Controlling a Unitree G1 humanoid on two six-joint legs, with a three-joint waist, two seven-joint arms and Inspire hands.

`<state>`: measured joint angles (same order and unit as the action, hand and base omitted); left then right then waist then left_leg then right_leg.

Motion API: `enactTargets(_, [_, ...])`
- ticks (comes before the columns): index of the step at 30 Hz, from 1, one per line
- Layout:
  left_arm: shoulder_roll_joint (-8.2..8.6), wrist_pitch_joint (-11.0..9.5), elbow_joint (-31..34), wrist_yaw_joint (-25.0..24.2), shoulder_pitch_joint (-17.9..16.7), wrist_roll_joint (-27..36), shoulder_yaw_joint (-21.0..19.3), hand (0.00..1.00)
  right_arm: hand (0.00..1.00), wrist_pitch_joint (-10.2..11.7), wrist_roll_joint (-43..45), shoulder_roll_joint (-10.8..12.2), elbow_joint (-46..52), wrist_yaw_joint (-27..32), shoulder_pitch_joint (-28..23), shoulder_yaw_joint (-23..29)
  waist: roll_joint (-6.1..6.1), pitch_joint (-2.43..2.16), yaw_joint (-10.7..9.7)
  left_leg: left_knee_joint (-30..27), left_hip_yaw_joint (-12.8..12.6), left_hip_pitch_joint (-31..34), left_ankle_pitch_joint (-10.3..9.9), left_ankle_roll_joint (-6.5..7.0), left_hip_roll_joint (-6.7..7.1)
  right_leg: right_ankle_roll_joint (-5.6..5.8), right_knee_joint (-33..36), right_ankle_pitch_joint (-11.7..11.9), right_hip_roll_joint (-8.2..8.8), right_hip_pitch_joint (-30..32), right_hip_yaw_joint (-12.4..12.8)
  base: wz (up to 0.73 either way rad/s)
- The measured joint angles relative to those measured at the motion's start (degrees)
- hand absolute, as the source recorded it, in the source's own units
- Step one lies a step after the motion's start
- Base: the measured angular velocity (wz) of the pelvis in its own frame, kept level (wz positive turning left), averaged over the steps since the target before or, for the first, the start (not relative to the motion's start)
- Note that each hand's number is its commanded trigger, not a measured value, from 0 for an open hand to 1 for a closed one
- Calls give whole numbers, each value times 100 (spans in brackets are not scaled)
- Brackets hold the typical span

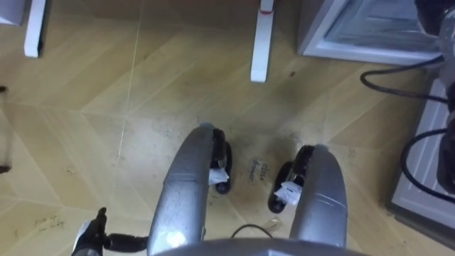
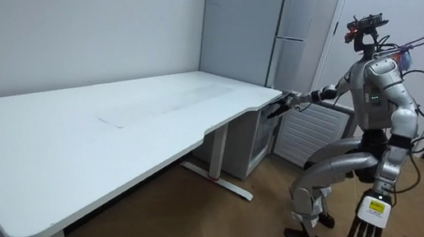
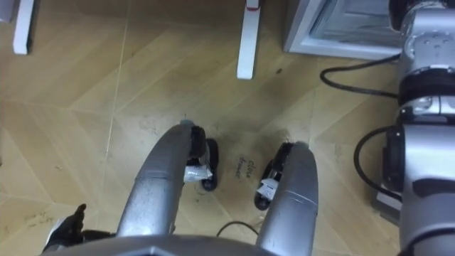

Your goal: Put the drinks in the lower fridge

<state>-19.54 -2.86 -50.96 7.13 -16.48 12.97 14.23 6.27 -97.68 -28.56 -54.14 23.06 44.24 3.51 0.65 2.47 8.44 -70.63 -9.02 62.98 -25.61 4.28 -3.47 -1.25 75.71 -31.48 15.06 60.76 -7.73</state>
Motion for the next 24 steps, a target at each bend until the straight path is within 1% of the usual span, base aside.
enactTargets(7, [0,52,47,-50,-26,-26,7,0,0,-11,5,-14,-319,-529,7,22,0,3,-9,5,24,11,3,3,32,3,2,-14,65,-28,-52,4])
enactTargets(10, [1,120,34,-60,-27,-34,10,0,0,-10,94,-45,-618,-875,5,21,-25,18,56,5,43,-67,0,8,25,13,-27,-21,51,-130,-84,1])
enactTargets(11, [1,137,34,-64,-26,-31,8,0,0,-11,106,-78,-757,-989,2,16,-58,37,103,25,47,-139,-2,9,24,21,-55,-25,49,-209,-98,0])
enactTargets(13, [-1,137,40,-63,-22,-16,6,0,0,-11,107,-128,-847,-1115,-12,15,-94,55,157,96,41,-216,0,9,33,26,-119,-23,58,-280,-109,0])
enactTargets(15, [-3,168,47,-64,-21,-26,11,0,0,-15,135,-127,-862,-1266,-86,0,-106,55,163,185,32,-287,14,3,32,32,-192,-15,52,-341,-120,0])
enactTargets(17, [-4,210,78,-142,-12,-26,8,0,0,-88,182,-127,-891,-1501,-233,-15,-104,56,194,420,53,-416,107,-38,23,14,-451,79,-18,-490,-179,0])
enactTargets(18, [-1,214,74,-154,-9,-23,9,0,0,-116,230,-127,-909,-1566,-277,-22,-101,57,200,500,55,-461,137,-46,27,10,-531,105,-18,-542,-202,0])
enactTargets(20, [7,259,23,-164,30,-14,9,0,0,-165,536,-112,-1213,-1955,-430,-81,-67,73,174,814,47,-734,199,-74,36,7,-847,175,-33,-834,-285,4])
enactTargets(21, [8,274,-3,-167,50,-17,12,0,0,-187,614,-109,-1299,-2054,-473,-123,-61,77,176,887,51,-813,207,-85,34,10,-925,187,-48,-919,-306,0])
enactTargets(22, [7,283,-103,-194,110,-24,1,0,0,-225,784,-93,-1388,-2204,-593,-242,-41,89,192,1037,63,-984,227,-115,22,19,-1106,218,-102,-1106,-345,-4])
enactTargets(23, [5,284,-232,-256,191,-30,-4,0,0,-275,885,-91,-1447,-2383,-753,-350,-17,93,206,1214,80,-1146,254,-144,14,17,-1315,265,-147,-1284,-388,-3])
enactTargets(24, [7,284,-263,-287,221,-31,-3,0,0,-293,996,-90,-1498,-2466,-808,-377,-18,93,191,1292,104,-1211,269,-157,10,23,-1418,292,-179,-1373,-418,0])
